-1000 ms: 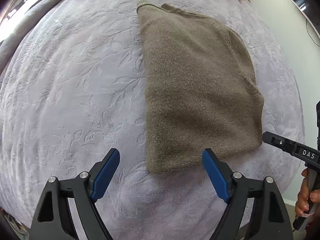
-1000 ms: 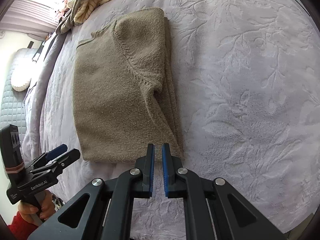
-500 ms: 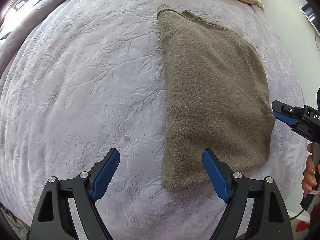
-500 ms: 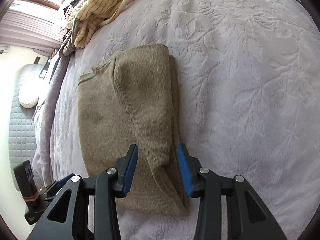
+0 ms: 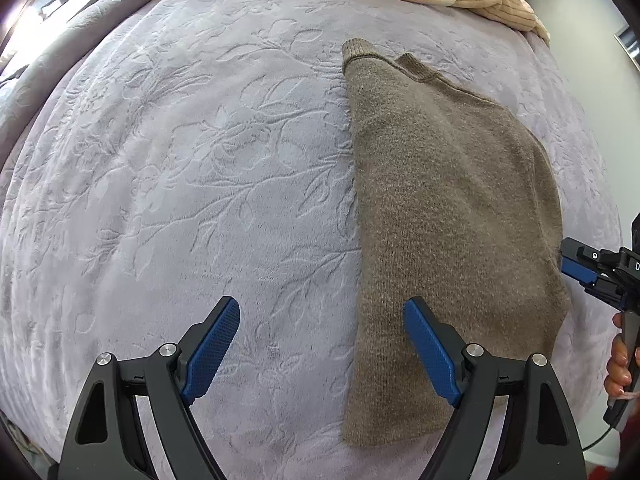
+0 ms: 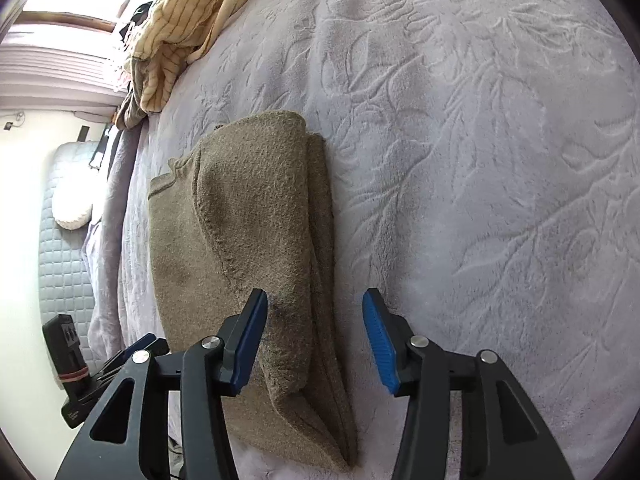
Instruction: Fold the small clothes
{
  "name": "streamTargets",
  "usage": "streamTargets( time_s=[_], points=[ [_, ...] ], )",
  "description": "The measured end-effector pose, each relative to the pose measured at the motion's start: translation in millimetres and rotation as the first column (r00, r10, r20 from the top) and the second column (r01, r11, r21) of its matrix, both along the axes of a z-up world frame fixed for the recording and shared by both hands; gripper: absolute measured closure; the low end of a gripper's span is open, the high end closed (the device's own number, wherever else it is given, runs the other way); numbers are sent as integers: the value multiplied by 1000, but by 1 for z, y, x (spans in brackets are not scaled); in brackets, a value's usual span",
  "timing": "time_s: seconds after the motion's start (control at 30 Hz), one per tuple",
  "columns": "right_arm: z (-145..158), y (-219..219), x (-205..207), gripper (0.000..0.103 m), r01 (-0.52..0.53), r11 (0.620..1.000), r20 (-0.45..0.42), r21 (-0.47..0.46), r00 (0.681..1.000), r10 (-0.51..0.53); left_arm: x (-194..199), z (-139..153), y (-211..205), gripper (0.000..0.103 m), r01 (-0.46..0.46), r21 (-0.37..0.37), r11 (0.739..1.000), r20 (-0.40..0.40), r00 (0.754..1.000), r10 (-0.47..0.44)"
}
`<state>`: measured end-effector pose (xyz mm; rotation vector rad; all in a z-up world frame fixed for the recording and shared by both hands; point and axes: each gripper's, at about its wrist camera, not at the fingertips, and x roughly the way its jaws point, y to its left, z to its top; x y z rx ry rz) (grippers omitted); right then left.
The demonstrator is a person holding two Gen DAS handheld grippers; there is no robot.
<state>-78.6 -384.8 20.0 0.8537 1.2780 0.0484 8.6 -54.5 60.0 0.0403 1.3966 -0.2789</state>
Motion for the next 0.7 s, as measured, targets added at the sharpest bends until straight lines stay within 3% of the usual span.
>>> streamTargets(
  time_s=[0.47,0.57,0.7],
  points=[
    [-14,-10,1,40,-38,997,33,74,999,36,24,-3,4,18,2,-25,1000,24,1000,-2],
    [-20,-11,1,39,-45,994,56,104,998,39,28,-5,10,18,17,-85,996,34,999,-14],
    [-24,-16,-1,39,-50,983,102,176,994,33,37,-14,20,18,15,-248,969,-4,1000,-16]
  ],
)
